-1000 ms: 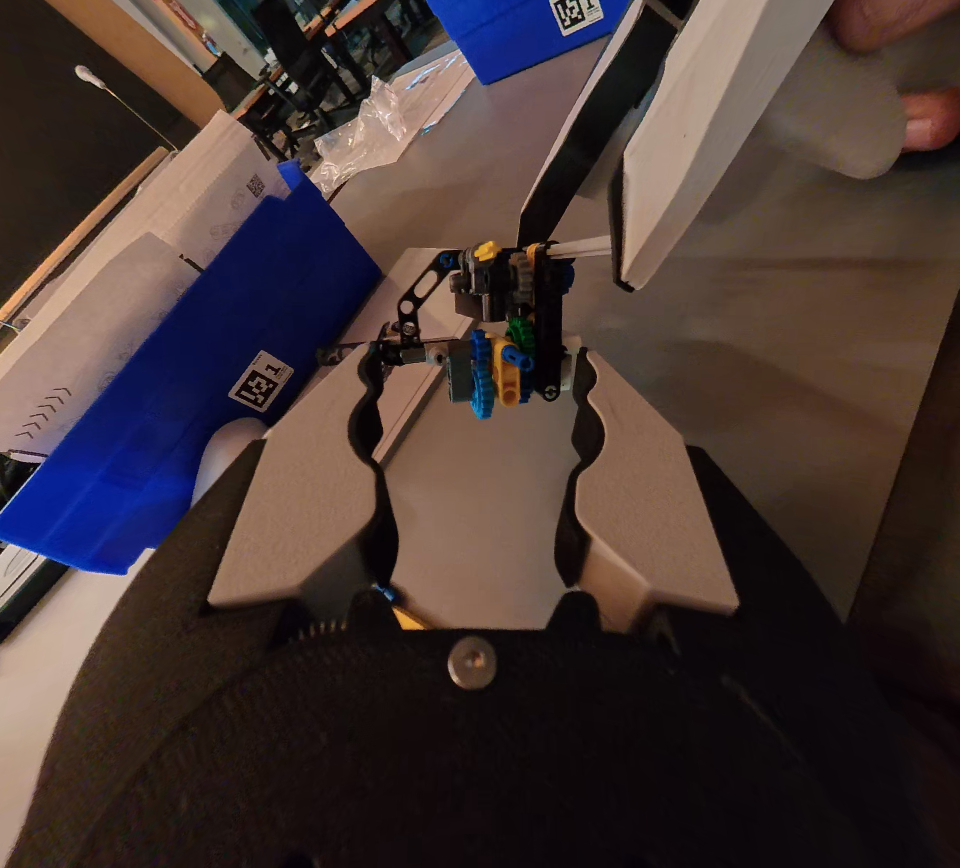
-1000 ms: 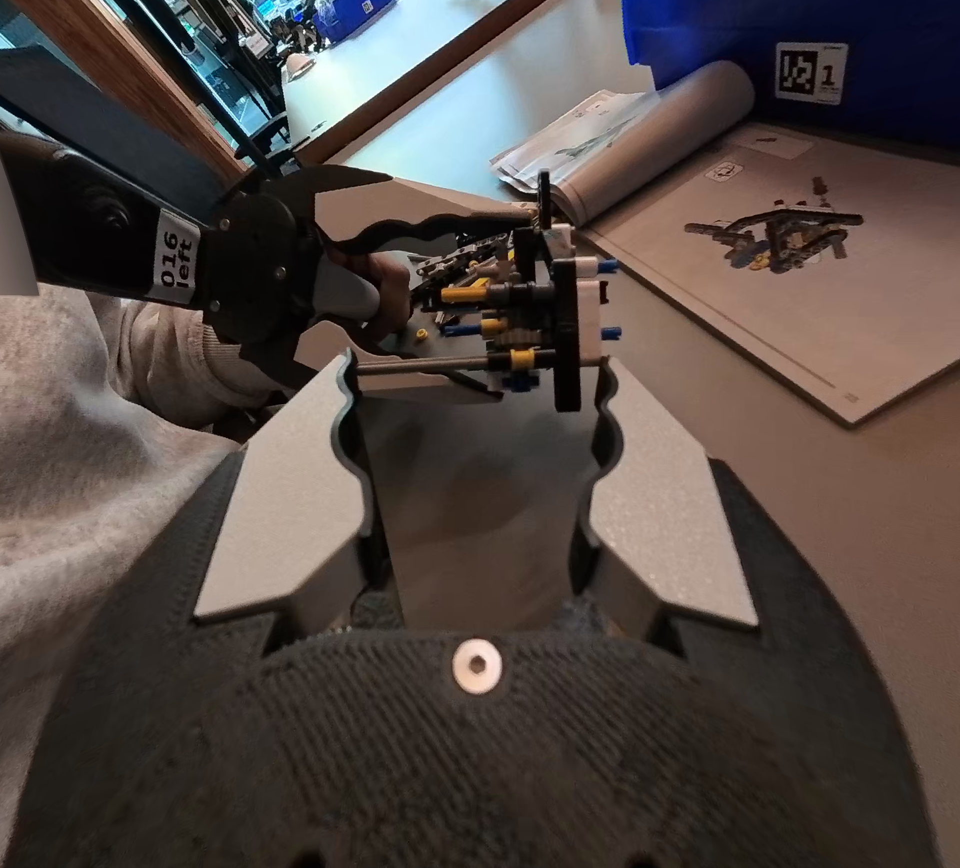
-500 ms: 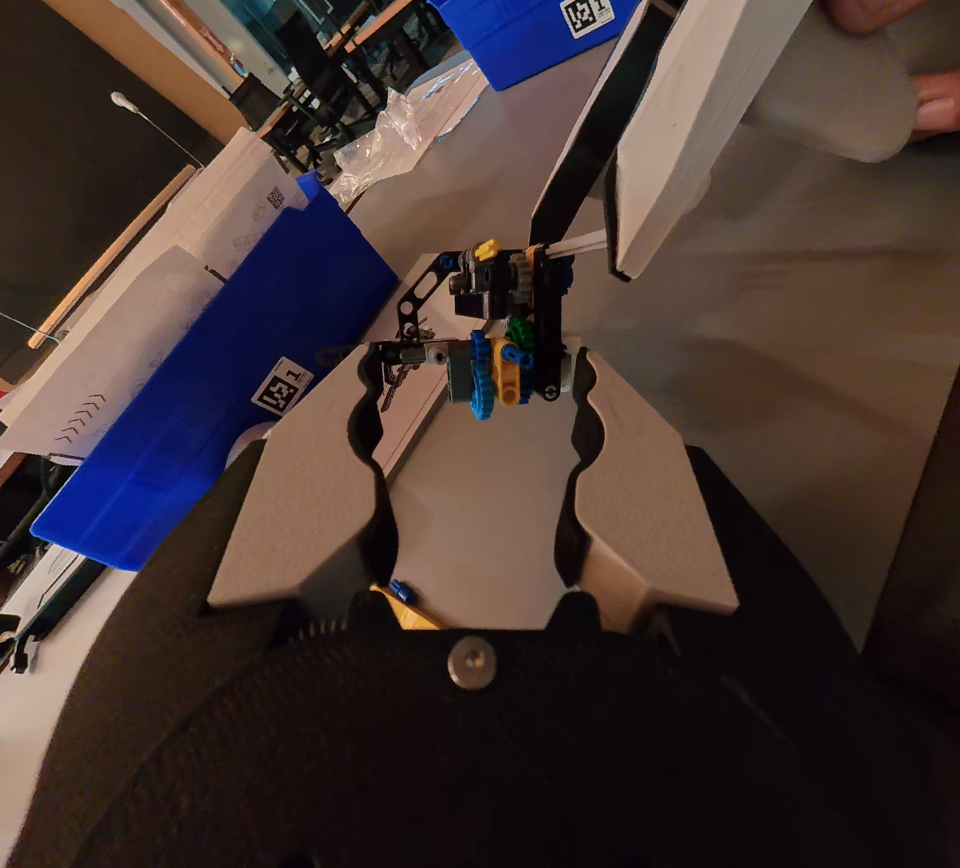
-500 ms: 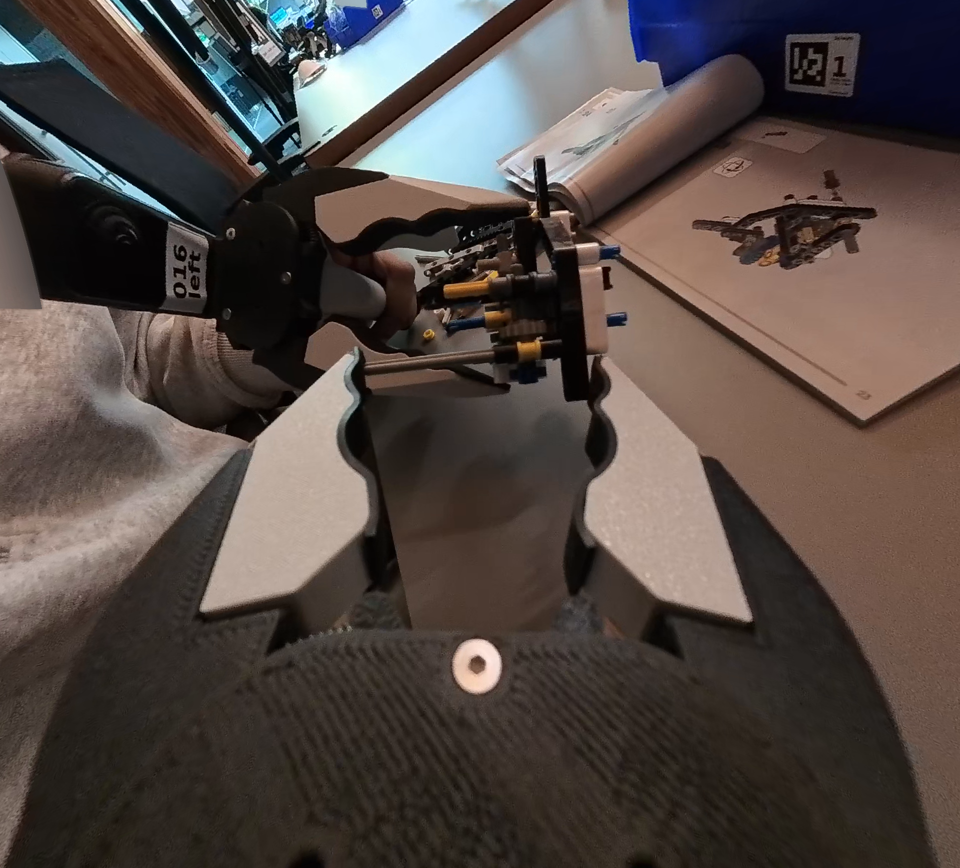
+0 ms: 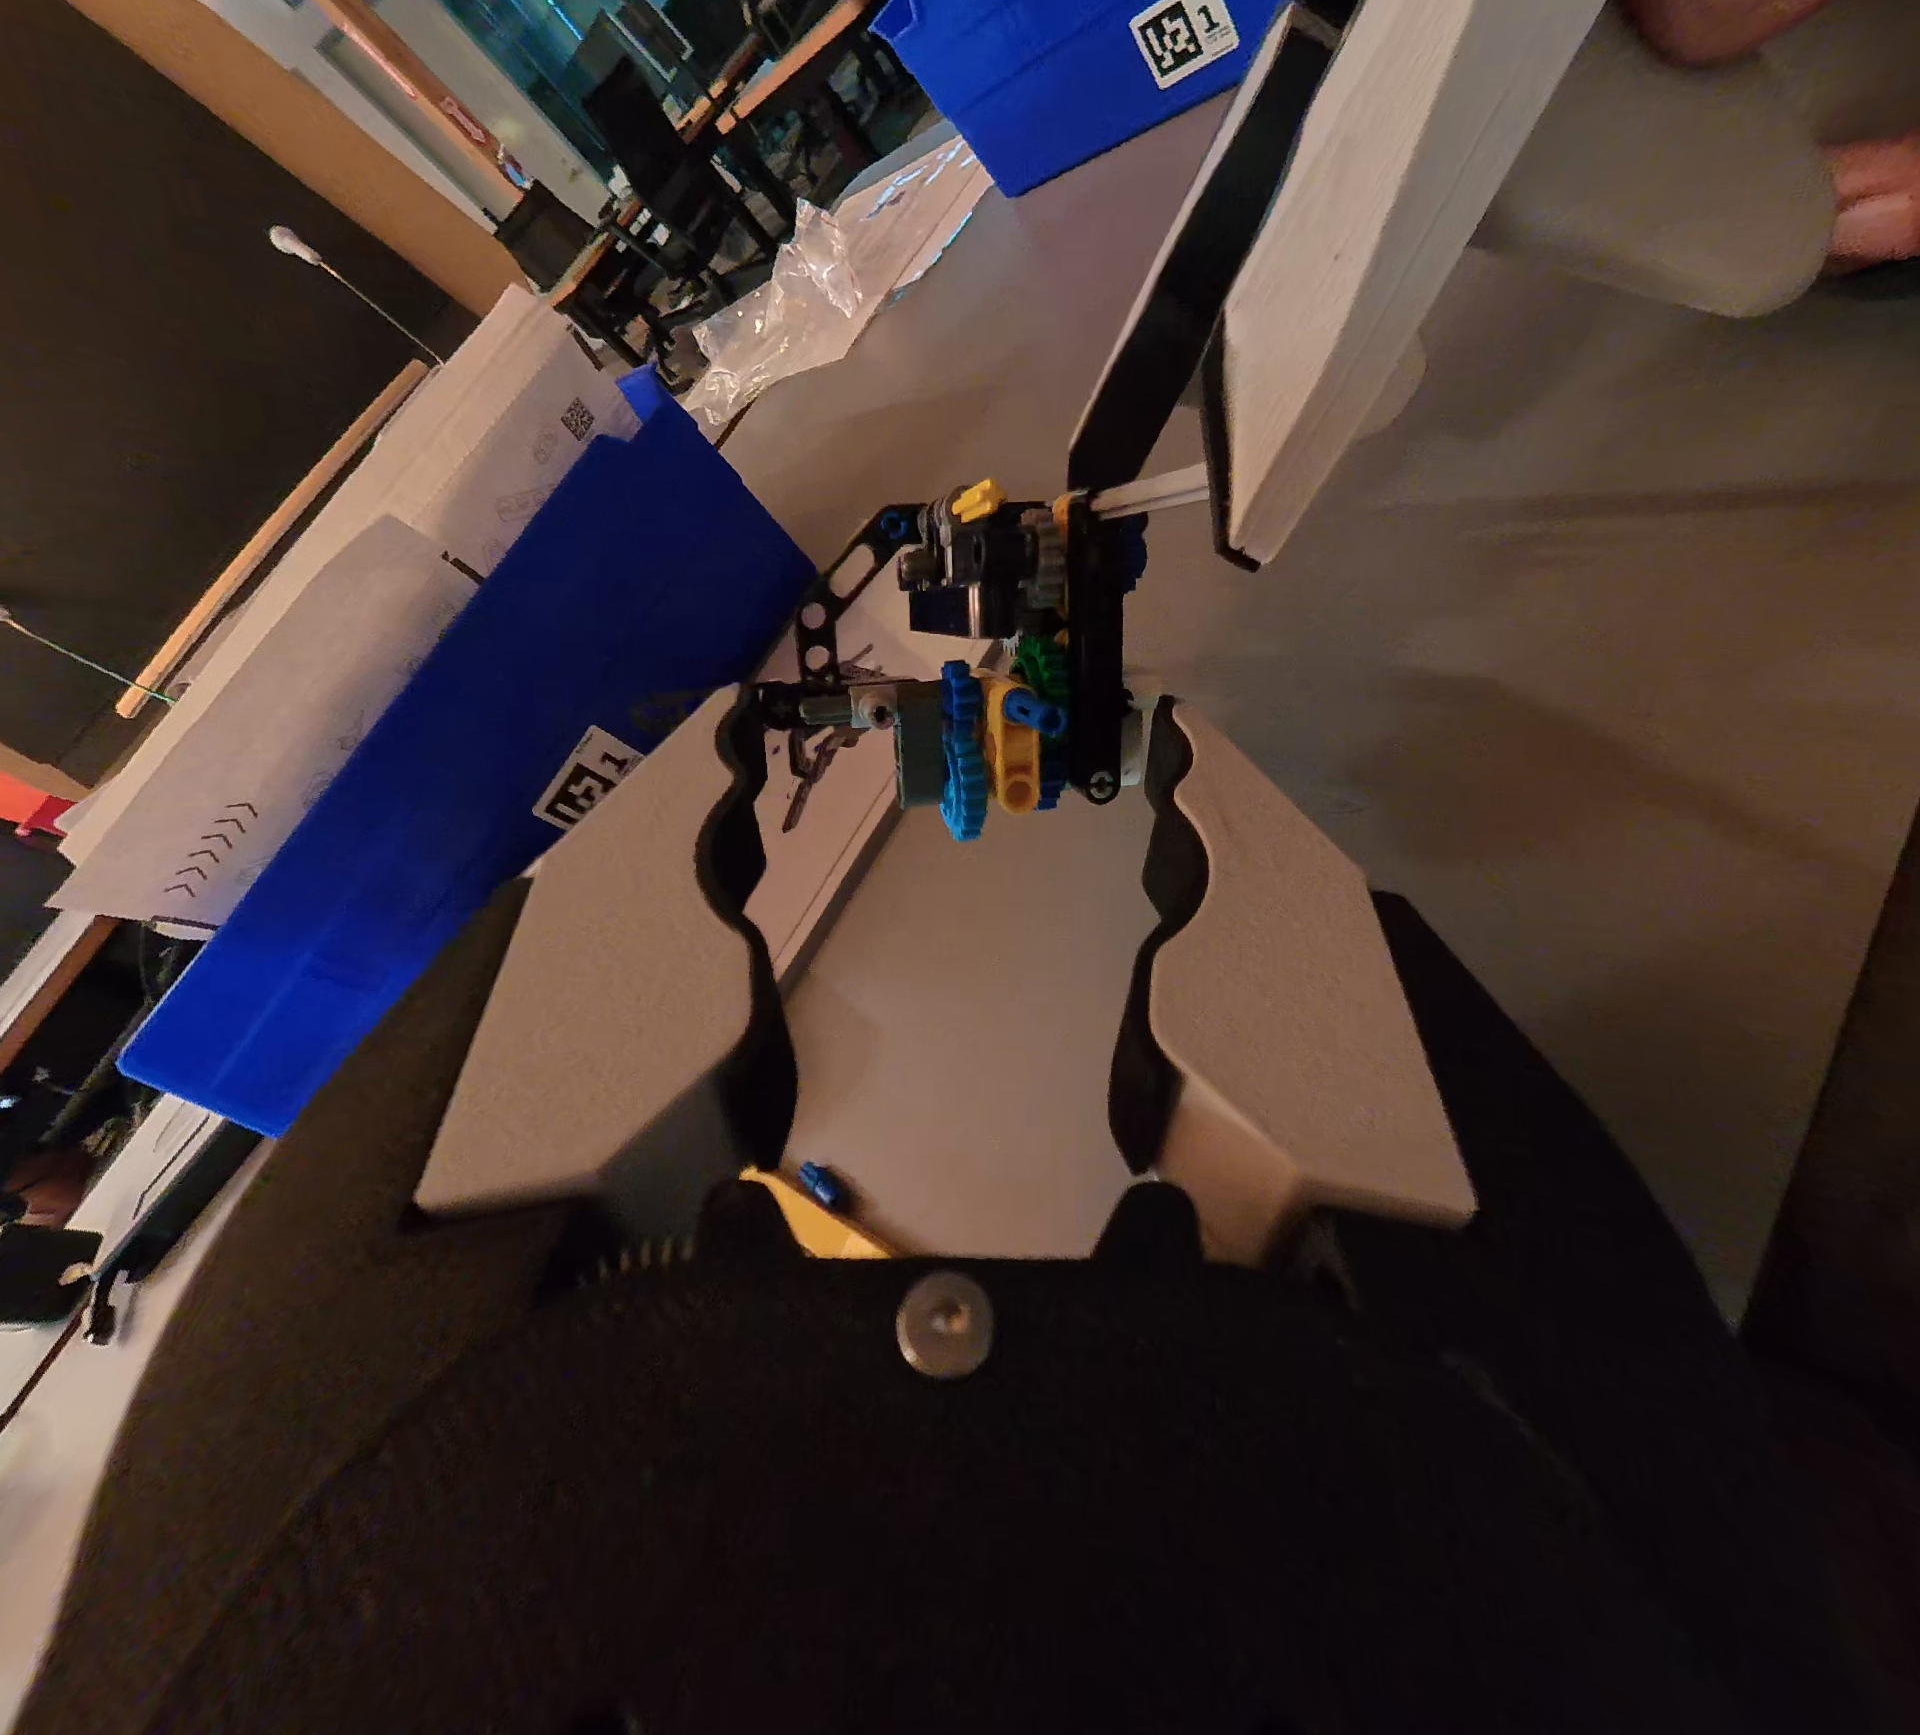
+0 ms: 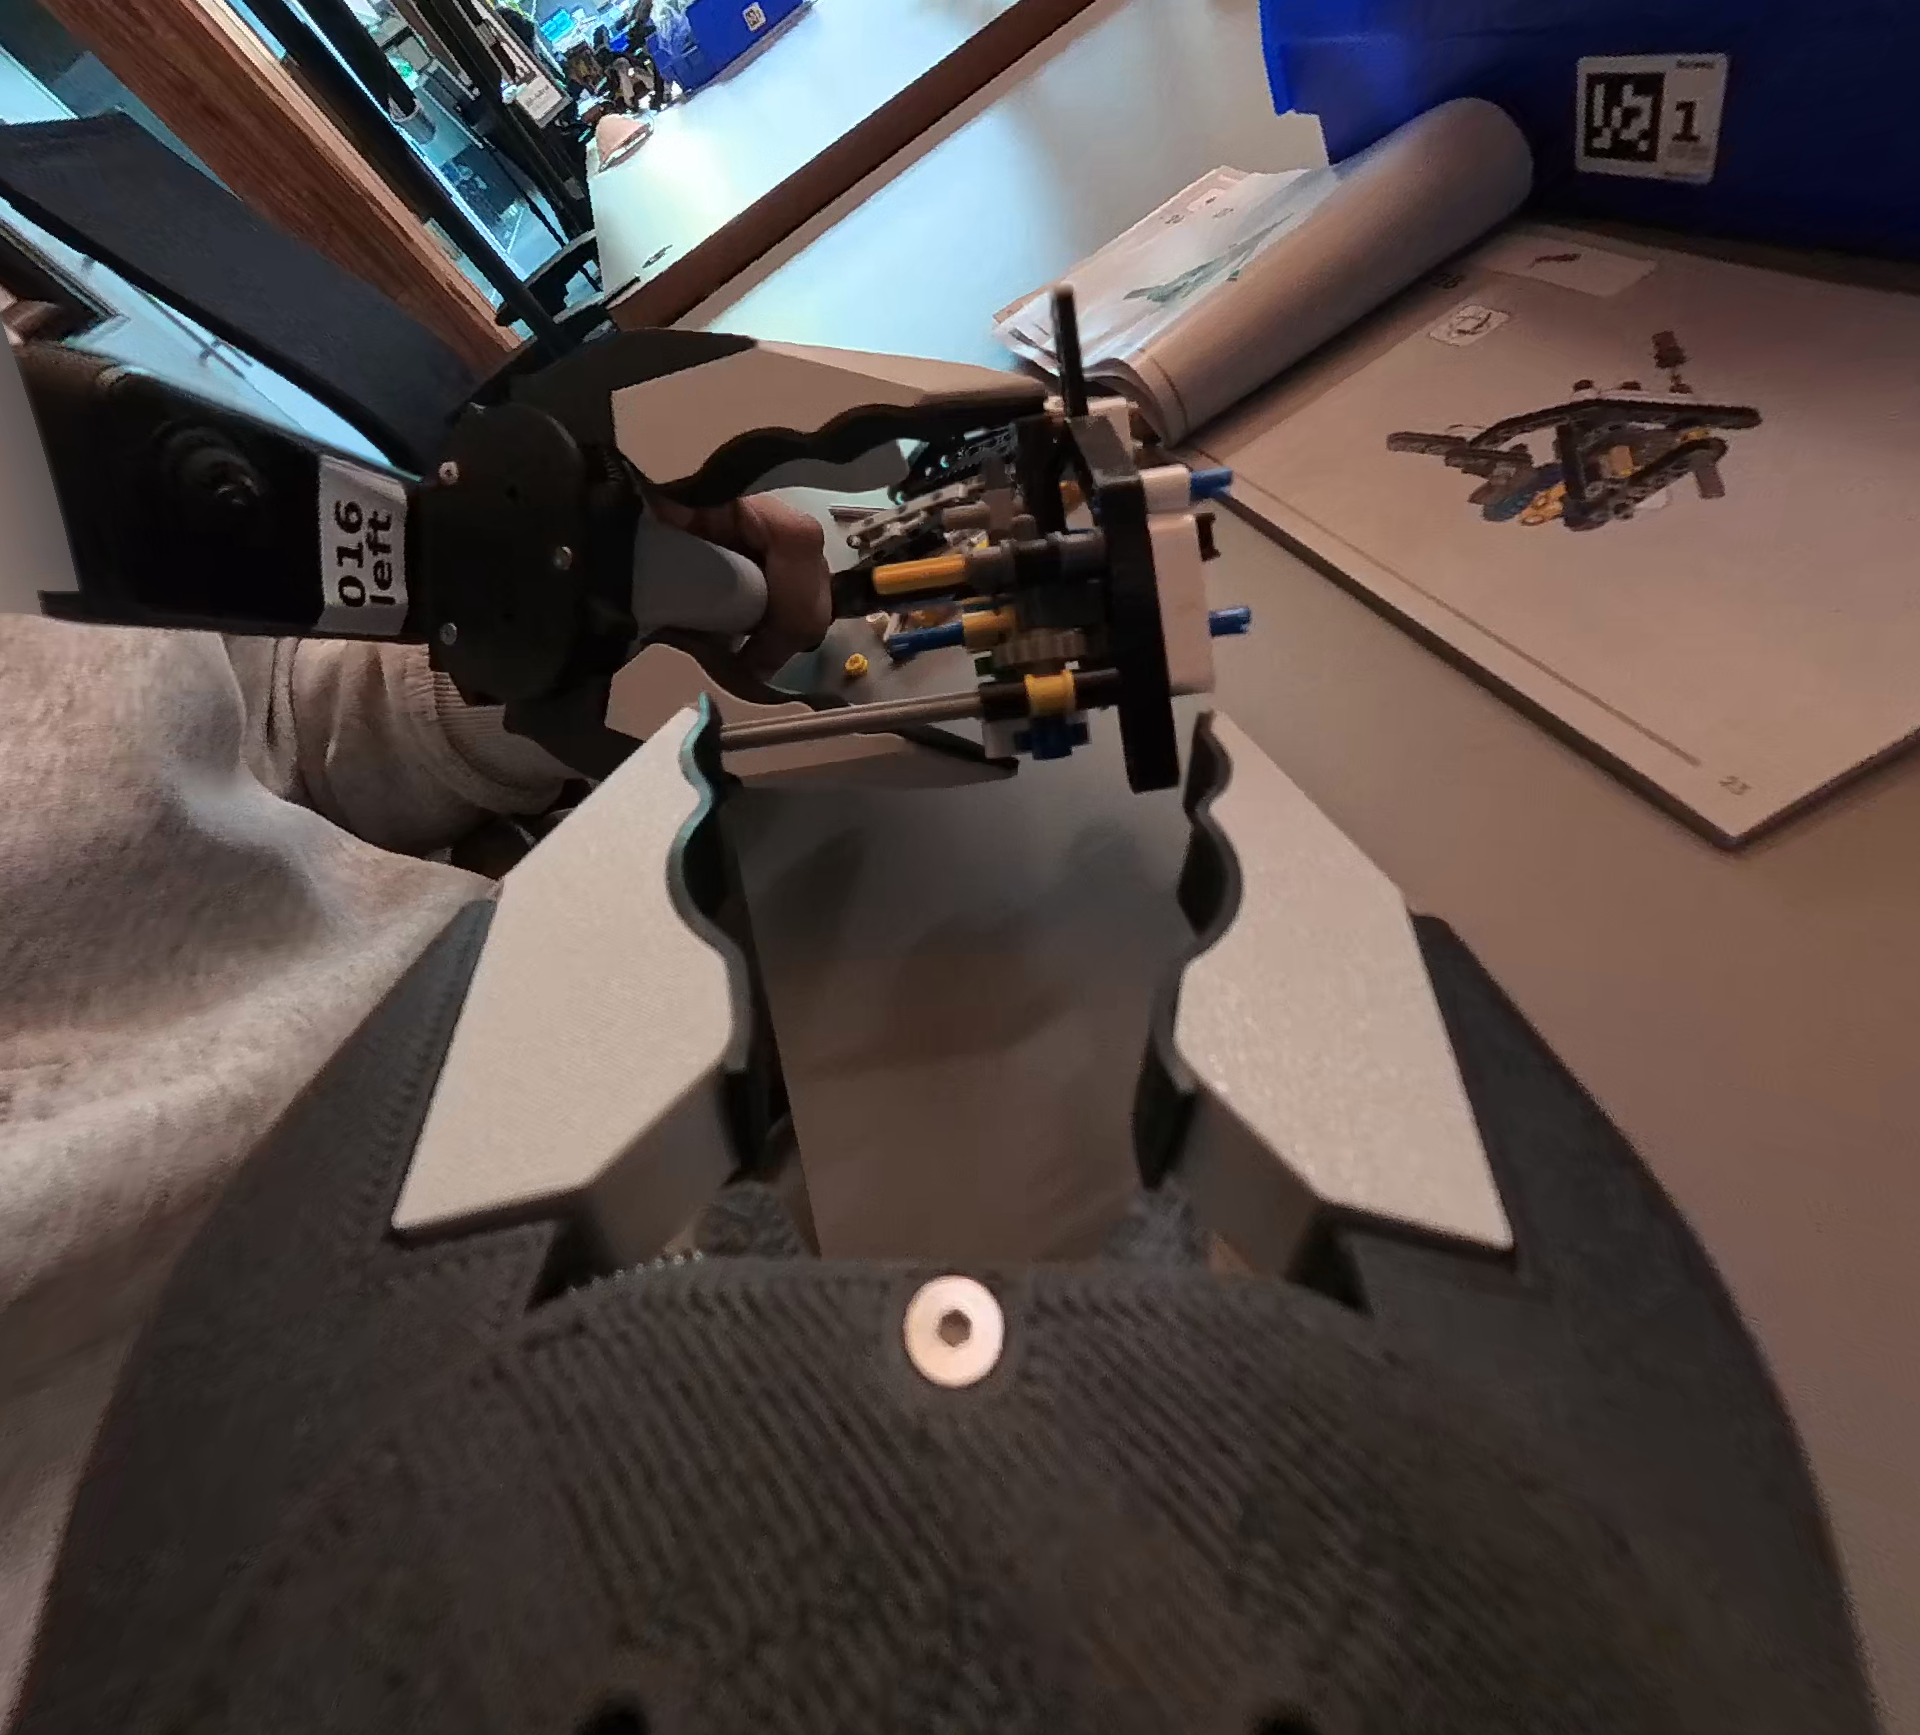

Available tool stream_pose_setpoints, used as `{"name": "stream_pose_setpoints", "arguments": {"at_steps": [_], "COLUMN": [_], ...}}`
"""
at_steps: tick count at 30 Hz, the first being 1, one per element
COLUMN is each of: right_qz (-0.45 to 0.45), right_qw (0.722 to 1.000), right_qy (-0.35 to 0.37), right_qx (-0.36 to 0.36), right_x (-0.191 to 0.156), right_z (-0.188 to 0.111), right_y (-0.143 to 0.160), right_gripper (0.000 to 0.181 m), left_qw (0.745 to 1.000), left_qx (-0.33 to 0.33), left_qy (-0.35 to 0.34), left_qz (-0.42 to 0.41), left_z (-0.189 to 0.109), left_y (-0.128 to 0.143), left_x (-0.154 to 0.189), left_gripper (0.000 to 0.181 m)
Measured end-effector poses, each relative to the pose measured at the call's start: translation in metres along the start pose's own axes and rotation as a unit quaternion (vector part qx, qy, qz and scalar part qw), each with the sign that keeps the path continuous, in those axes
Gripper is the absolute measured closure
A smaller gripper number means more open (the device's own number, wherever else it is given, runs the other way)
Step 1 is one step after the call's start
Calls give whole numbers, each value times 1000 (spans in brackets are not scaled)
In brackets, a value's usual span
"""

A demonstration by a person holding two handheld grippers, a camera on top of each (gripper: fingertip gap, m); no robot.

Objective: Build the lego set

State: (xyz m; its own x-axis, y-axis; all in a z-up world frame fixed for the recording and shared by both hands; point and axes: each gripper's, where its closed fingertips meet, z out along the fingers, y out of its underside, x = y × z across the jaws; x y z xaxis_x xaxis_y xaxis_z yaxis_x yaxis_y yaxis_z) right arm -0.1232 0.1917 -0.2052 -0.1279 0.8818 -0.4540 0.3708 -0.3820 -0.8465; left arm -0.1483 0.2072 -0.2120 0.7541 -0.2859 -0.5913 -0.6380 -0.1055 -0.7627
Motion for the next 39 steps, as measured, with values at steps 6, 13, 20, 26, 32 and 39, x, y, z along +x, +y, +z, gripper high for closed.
{"name": "stream_pose_setpoints", "arguments": {"at_steps": [6, 13, 20, 26, 32, 39], "right_qz": [-7, -25, -51, -56, -69, -96], "right_qw": [1000, 999, 998, 998, 997, 995], "right_qy": [2, 8, 17, 16, 19, 15], "right_qx": [3, 18, 12, 16, 15, 12], "right_x": [0, -1, -3, -4, -5, -8], "right_z": [1, -1, 0, -1, -2, -4], "right_y": [0, -6, -5, -7, -8, -7], "right_gripper": [86, 86, 89, 89, 89, 90], "left_qw": [1000, 1000, 1000, 1000, 1000, 999], "left_qx": [5, 10, 12, 17, 19, 30], "left_qy": [-8, -7, -9, -11, -13, -12], "left_qz": [9, 5, 10, 7, 8, 11], "left_z": [-1, -3, -3, -4, -5, -7], "left_y": [-3, -4, -5, -7, -8, -10], "left_x": [-2, -2, -1, -2, -3, -4], "left_gripper": [108, 108, 108, 108, 108, 108]}}
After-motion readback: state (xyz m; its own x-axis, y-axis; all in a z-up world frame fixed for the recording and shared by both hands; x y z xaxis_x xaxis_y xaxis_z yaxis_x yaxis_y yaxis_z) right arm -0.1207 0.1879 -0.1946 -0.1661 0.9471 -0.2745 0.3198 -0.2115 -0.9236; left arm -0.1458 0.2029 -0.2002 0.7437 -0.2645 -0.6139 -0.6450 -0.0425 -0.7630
